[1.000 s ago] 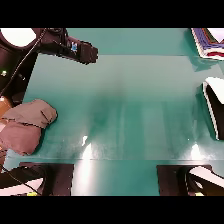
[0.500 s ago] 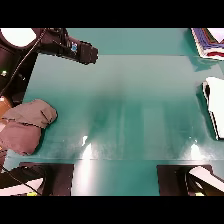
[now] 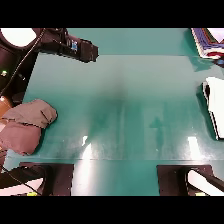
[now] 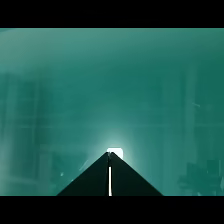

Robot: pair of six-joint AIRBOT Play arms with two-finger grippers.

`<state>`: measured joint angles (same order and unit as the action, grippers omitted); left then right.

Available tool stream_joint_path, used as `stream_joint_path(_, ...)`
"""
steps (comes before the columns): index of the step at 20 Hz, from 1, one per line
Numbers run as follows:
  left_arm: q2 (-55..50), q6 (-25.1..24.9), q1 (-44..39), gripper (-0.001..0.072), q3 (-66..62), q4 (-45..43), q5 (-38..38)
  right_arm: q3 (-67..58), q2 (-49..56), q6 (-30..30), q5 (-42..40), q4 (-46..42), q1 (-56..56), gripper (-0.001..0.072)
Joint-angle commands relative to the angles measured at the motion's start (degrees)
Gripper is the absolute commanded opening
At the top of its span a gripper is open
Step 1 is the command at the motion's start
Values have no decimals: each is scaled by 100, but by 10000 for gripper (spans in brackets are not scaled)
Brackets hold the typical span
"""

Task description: Fold the shirts.

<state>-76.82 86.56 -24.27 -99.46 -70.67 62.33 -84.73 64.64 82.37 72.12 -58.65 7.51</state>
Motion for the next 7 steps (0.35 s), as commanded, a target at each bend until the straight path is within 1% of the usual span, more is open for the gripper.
stream_joint_path(1, -2, 2, -4, 28, 0, 0, -68, -90, 2, -57, -385, 0, -1119, 18)
stream_joint_path(3, -2, 2, -4, 28, 0, 0, -68, -90, 2, -57, -444, 0, -1329, 18)
stream_joint_path(7, -2, 2, -4, 28, 0, 0, -72, -90, 2, -57, -367, 11, -1283, 18)
